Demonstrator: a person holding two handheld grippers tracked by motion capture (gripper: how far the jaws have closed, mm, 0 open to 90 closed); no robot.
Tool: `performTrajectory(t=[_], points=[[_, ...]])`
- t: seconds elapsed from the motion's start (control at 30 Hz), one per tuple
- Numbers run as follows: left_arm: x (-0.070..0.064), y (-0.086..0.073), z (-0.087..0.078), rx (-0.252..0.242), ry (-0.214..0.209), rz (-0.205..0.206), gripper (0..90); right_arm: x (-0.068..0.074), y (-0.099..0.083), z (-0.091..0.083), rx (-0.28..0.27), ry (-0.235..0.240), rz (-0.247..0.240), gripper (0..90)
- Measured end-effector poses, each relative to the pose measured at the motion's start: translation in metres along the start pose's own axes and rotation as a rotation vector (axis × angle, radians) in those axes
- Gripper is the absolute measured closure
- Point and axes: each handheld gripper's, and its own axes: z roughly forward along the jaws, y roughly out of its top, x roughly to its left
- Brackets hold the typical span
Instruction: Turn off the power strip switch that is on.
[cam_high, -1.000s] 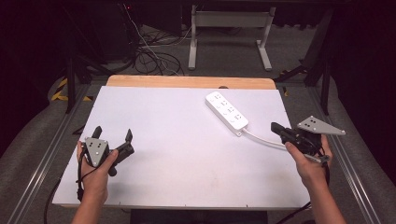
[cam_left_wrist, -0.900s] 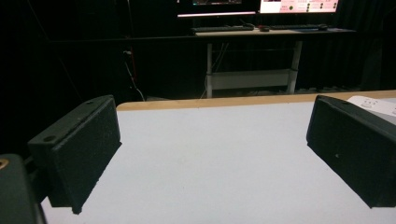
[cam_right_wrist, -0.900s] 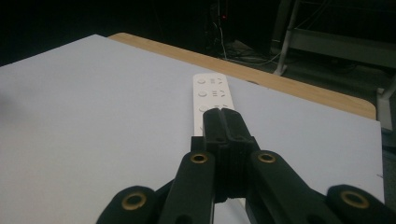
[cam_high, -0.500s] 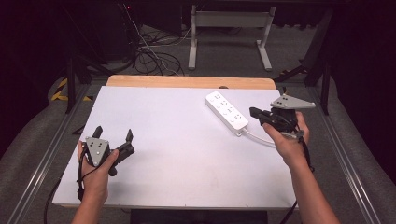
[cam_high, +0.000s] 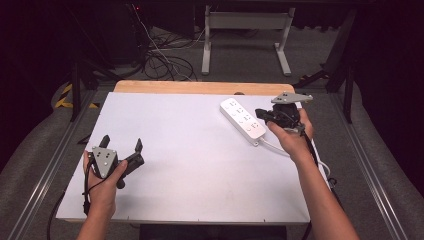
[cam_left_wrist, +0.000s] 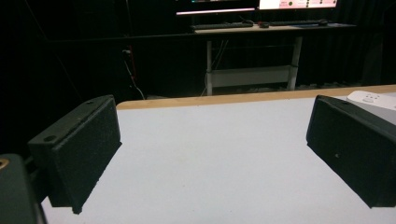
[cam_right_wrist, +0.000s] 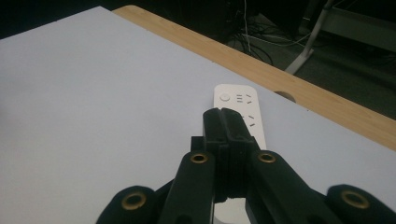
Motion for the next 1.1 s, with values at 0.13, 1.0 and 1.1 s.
performTrajectory(t=[0.13, 1.0, 1.1], points=[[0.0, 0.0, 0.0, 0.004, 0.002, 0.001, 3.7, -0.003, 0.003, 0.017, 0.023, -0.001, 0.0, 90.0], [0.0, 0.0, 0.002, 0.008, -0.014, -0.001, 3.8, -0.024, -0.038, 0.09, 0.266, -0.032, 0.042, 90.0], [-0.001, -0.001, 0.002, 0.009, -0.018, -0.002, 3.8, -0.023, -0.042, 0.093, 0.275, -0.024, 0.048, 90.0]])
